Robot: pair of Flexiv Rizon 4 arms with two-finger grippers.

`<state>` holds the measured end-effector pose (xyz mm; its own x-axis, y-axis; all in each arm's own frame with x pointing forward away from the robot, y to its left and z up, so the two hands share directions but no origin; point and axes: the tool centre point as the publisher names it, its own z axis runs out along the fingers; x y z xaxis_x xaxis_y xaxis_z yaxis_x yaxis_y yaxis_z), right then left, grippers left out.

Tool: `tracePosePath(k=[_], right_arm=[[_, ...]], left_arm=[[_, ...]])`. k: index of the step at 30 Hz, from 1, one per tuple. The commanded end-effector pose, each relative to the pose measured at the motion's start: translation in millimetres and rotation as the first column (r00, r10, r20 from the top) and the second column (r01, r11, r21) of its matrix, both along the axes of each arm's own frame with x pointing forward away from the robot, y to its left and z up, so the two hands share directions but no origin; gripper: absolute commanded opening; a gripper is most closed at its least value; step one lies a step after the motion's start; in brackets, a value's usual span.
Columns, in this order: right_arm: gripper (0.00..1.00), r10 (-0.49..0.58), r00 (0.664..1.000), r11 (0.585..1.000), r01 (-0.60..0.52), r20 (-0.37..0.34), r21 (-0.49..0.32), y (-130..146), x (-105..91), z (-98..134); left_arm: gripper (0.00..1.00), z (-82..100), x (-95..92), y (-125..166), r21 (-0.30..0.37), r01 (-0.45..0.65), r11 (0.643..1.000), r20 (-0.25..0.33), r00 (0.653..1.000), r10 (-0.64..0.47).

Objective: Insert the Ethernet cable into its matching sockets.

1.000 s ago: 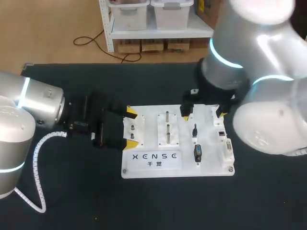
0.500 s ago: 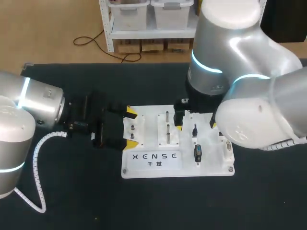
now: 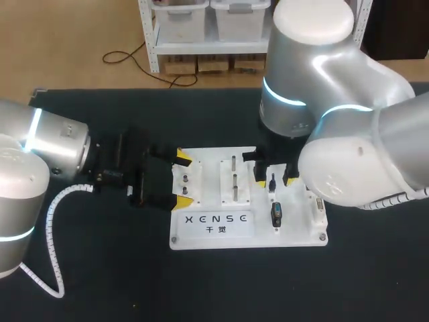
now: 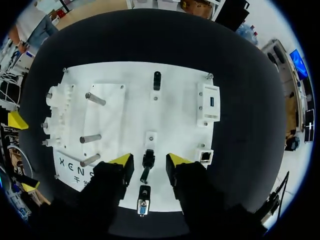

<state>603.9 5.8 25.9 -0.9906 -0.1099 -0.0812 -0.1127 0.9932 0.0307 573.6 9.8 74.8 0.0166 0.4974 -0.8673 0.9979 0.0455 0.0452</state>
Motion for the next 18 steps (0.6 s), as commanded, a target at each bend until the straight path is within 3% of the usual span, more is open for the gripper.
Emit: tracePosePath(k=[1, 3, 4, 5, 13, 18], right_arm=[[0.28, 0.003, 1.0, 1.0, -0.003, -0.003, -0.001, 1, -1.4, -1], [0.15, 0.008, 1.0, 1.0, -0.008, -0.007, -0.001, 0, -1.0, -4], [0.03, 0.01, 1.0, 1.0, -0.01, -0.008, -0.001, 0, -1.0, -5], [0.0, 0.011, 1.0, 1.0, -0.011, -0.01, -0.001, 0, -1.0, -5], [0.0, 0.011, 1.0, 1.0, -0.011, -0.016, 0.0, -3, -3.5, 0], [0.0, 0.018, 1.0, 1.0, -0.018, -0.001, 0.015, -3, -0.2, 18]], left_arm=[[1.0, -1.9, -1.3, 1, -0.008, -0.003, 1.0, 0.006, 1.0, 0.003], [1.0, -1.9, -1.3, 1, -0.008, -0.003, 1.0, 0.006, 1.0, 0.003], [1.0, -1.9, -1.3, 1, -0.008, -0.003, 1.0, 0.006, 1.0, 0.003], [1.0, -1.9, -1.3, 1, -0.008, -0.003, 1.0, 0.006, 1.0, 0.003], [1.0, -1.9, -1.3, 1, -0.008, -0.003, 1.0, 0.006, 1.0, 0.003], [1.0, -1.9, -1.3, 1, -0.008, -0.003, 1.0, 0.006, 1.0, 0.003]])
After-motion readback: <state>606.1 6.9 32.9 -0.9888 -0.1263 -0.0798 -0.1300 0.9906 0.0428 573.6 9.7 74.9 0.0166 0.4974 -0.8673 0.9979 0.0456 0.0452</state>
